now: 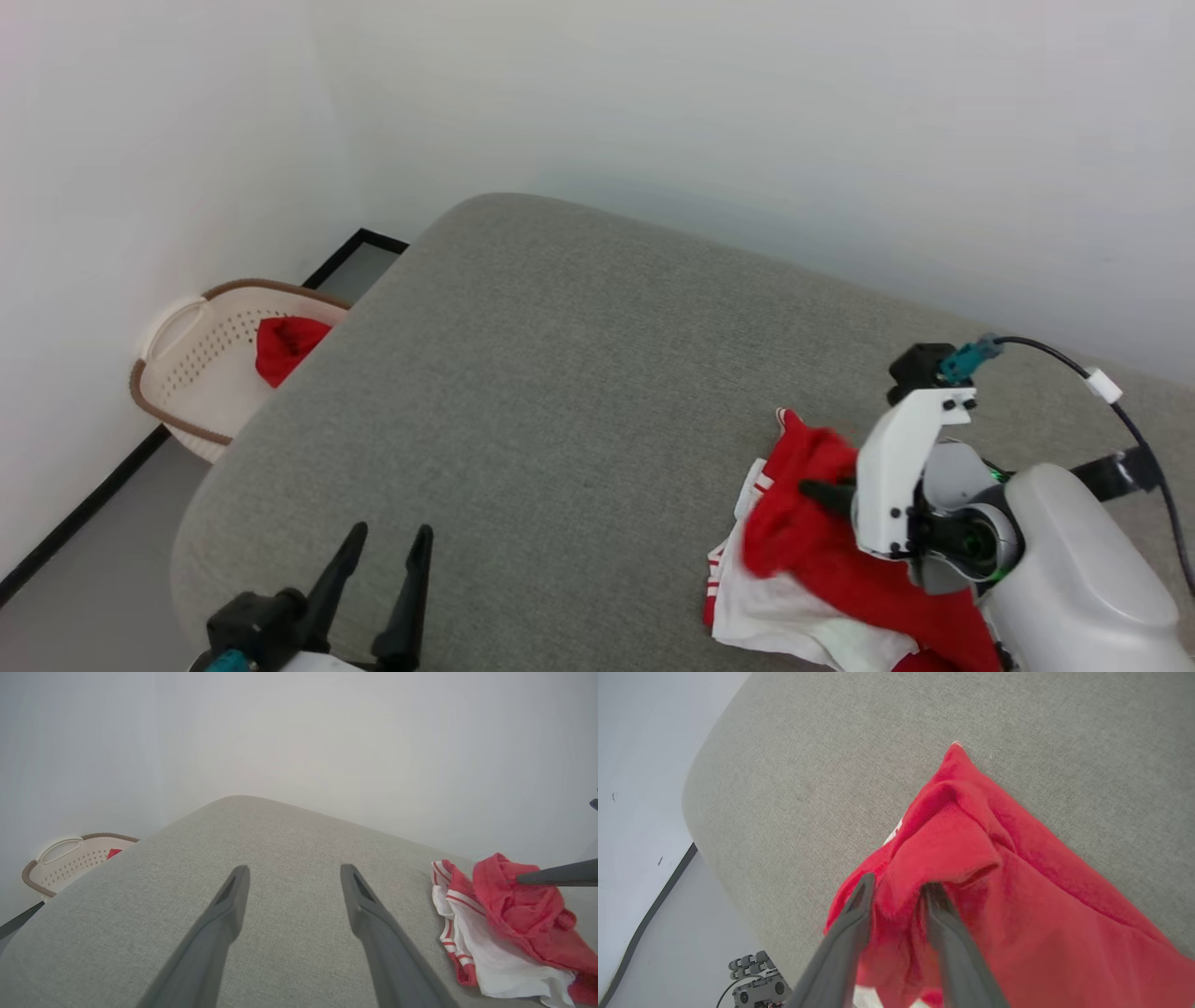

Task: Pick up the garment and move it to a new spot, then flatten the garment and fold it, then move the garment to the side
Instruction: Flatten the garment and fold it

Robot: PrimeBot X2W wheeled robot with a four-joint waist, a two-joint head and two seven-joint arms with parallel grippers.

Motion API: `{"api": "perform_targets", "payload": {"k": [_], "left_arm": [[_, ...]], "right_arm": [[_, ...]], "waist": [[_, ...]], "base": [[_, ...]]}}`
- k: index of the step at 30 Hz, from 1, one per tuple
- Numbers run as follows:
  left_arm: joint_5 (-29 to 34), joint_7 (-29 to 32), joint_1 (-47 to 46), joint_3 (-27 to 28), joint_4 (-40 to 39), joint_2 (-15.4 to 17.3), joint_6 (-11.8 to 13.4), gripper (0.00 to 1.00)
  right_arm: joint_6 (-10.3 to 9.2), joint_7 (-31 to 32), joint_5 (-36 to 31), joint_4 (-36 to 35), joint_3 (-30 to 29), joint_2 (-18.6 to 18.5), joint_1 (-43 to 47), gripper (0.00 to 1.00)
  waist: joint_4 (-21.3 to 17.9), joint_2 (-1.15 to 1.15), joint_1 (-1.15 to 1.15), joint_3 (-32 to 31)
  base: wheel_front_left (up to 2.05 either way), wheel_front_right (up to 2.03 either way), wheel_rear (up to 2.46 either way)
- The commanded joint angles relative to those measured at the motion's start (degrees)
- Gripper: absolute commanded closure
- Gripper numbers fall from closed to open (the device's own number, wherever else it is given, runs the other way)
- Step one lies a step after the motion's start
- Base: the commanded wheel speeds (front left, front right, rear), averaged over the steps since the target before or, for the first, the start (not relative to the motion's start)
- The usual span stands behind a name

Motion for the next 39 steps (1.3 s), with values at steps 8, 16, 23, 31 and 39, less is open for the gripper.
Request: {"api": "perform_targets", "payload": {"k": [8,16,23,31,39], "left_arm": [[0.11,-0.20,0.01,1.40,-0.48,0.04,-0.12,0.00],[0.70,-0.20,0.85,2.55,-1.53,1.01,-0.12,0.00],[1.53,-0.20,1.19,3.89,-2.83,1.68,-0.12,0.00],[2.53,-0.20,1.08,4.99,-3.90,1.93,-0.11,0.00],[3.06,-0.20,2.18,5.91,-4.22,2.86,-0.11,0.00]], "right_arm": [[-0.02,-2.24,3.82,-0.05,3.82,-0.68,-3.05,0.00],[-0.03,-7.25,8.12,-6.55,6.71,-4.81,-1.37,0.00],[-0.02,-15.61,9.55,-15.08,8.07,-11.21,2.36,0.00],[-0.02,-29.37,6.46,-21.06,8.33,-17.52,7.61,0.00],[-0.02,-45.09,0.97,-22.09,6.27,-20.89,13.93,0.00]], "waist": [[-3.71,0.00,0.00,0.16],[-9.21,0.00,0.00,0.11],[-14.88,0.00,0.00,0.47],[-19.89,0.00,0.00,0.73],[-22.78,0.00,0.00,0.05]], "base": [[0.00,0.00,0.00],[0.00,0.00,0.00],[0.00,0.00,0.00],[0.00,0.00,0.00],[0.00,0.00,0.00]]}}
